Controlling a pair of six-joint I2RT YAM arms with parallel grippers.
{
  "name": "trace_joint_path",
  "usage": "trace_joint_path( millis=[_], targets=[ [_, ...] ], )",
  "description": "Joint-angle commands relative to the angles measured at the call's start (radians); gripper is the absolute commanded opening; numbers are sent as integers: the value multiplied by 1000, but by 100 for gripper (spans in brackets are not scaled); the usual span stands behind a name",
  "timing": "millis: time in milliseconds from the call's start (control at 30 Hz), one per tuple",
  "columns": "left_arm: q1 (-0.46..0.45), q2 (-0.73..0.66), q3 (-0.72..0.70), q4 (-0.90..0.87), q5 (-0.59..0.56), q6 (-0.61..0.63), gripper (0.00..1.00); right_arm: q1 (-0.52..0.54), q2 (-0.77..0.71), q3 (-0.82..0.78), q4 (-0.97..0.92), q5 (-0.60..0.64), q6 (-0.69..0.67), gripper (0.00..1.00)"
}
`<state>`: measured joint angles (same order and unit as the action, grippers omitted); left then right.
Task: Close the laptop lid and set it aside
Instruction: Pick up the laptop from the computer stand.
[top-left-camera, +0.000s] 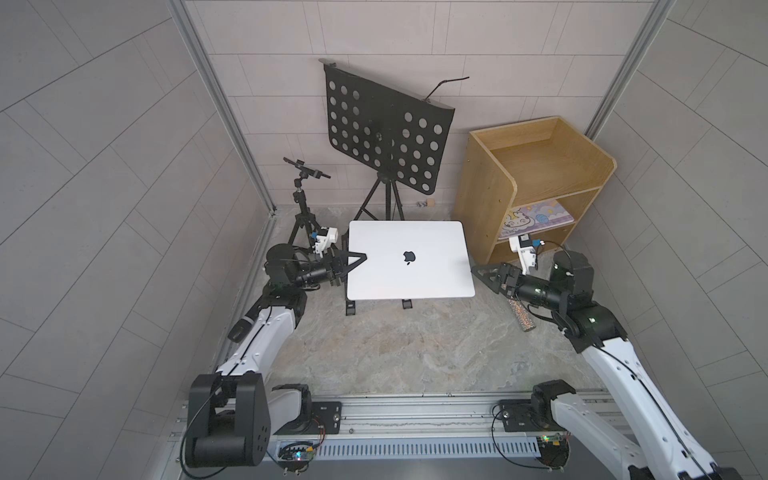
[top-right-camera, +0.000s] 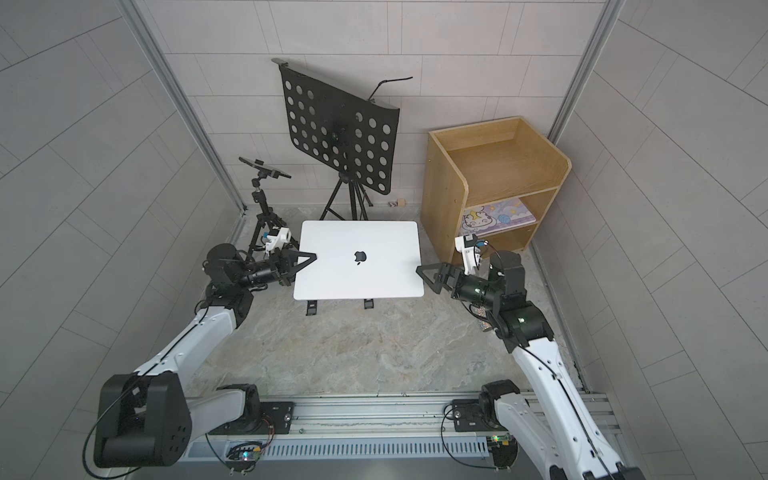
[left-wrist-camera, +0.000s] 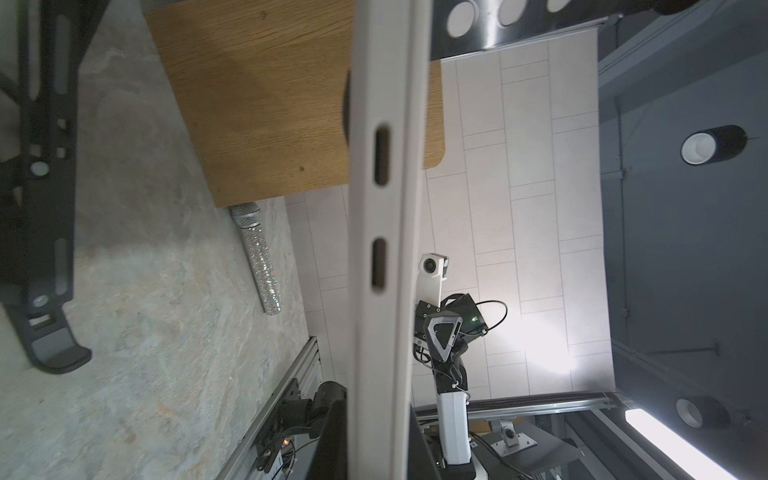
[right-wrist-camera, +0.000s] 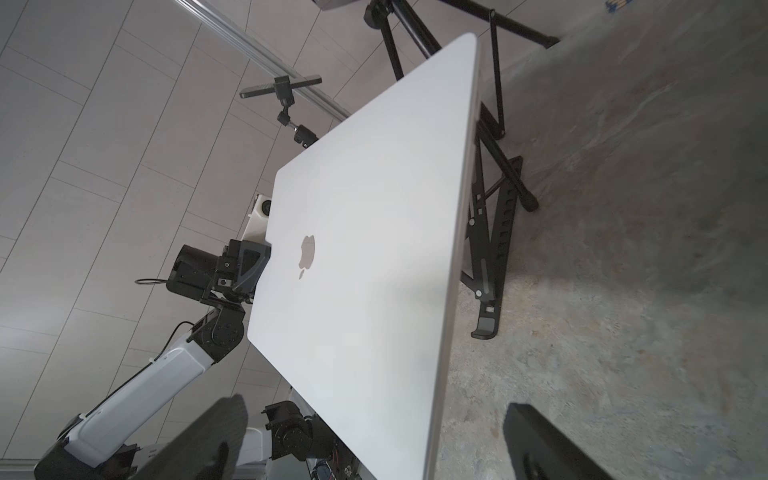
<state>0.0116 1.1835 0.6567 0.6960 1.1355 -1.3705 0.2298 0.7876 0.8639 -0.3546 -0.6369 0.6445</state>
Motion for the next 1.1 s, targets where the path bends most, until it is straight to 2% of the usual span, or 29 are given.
trace_joint_path(
  millis=[0, 233, 433, 567, 633, 733, 900, 1067],
  targets=[
    [-25, -10, 48, 359, 1, -221, 0, -32, -59, 98, -178, 67, 8, 100],
    [-72, 20, 116, 470, 12, -286, 0, -46, -69, 225, -229, -145, 140, 100],
    [-98, 34, 154, 567, 13, -347, 0, -47, -51, 390, -517, -41, 26, 100],
    [-111, 47, 174, 599, 5, -370, 0, -47, -46, 416, -580, 20, -14, 100],
    [-129, 54, 187, 608, 9, -377, 0, -46, -49, 372, -479, -53, 33, 100],
    [-149, 61, 200, 611, 12, -382, 0, -47, -64, 258, -191, -197, 204, 98],
    [-149, 66, 197, 609, 10, -393, 0, -46, -59, 257, -110, -216, 232, 97],
    [-148, 77, 201, 609, 23, -400, 0, -46, -62, 202, 86, -264, 384, 86]
  ],
)
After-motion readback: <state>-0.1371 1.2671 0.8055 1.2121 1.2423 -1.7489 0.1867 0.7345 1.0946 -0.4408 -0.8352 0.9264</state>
